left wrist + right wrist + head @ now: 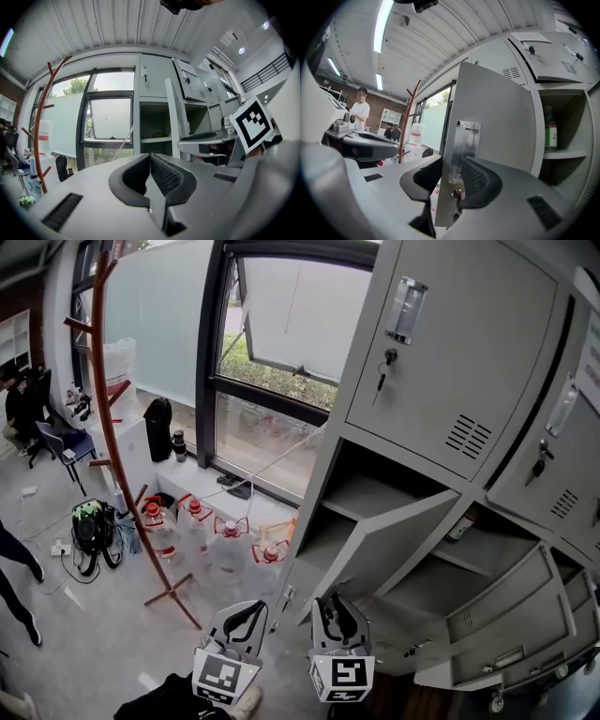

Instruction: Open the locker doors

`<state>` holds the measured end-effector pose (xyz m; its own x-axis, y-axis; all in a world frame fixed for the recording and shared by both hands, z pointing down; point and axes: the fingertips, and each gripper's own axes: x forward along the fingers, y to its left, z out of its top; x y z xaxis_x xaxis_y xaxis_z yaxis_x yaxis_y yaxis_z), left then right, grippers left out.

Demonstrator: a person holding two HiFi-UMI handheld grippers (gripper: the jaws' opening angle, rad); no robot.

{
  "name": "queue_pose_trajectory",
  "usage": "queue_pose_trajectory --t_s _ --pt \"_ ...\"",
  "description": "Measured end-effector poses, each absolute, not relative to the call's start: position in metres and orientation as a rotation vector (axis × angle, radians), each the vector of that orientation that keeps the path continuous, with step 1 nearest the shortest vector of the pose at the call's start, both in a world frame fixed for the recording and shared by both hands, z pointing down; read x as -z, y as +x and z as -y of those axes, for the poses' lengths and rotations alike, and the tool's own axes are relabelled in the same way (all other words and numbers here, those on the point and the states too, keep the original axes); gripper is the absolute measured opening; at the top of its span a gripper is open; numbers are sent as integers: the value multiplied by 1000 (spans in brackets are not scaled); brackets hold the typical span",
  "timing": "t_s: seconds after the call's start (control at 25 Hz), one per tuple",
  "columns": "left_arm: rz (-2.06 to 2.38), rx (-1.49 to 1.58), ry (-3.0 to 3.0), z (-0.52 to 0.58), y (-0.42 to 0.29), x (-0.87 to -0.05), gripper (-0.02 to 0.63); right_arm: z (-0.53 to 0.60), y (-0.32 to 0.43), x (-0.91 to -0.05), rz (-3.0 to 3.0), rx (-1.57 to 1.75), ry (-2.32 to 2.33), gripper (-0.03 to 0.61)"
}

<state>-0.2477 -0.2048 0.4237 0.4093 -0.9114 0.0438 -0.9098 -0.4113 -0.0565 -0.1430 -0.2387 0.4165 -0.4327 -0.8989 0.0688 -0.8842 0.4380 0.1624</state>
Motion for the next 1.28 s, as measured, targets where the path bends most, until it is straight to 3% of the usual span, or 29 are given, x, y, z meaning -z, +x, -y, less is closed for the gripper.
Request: queue_pose_trajectory --t_s 0.2,0.48,1.28 --pt "-1669 109 -2624 179 -233 -424 25 213 -124 -418 2511 164 1623 135" --pt "-1614 93 -2640 150 -211 -419 25 181 -100 -420 2444 193 1686 84" --pt "-1459 108 -2715 115 -155 -421 25 134 -28 -420 2346 148 1878 86"
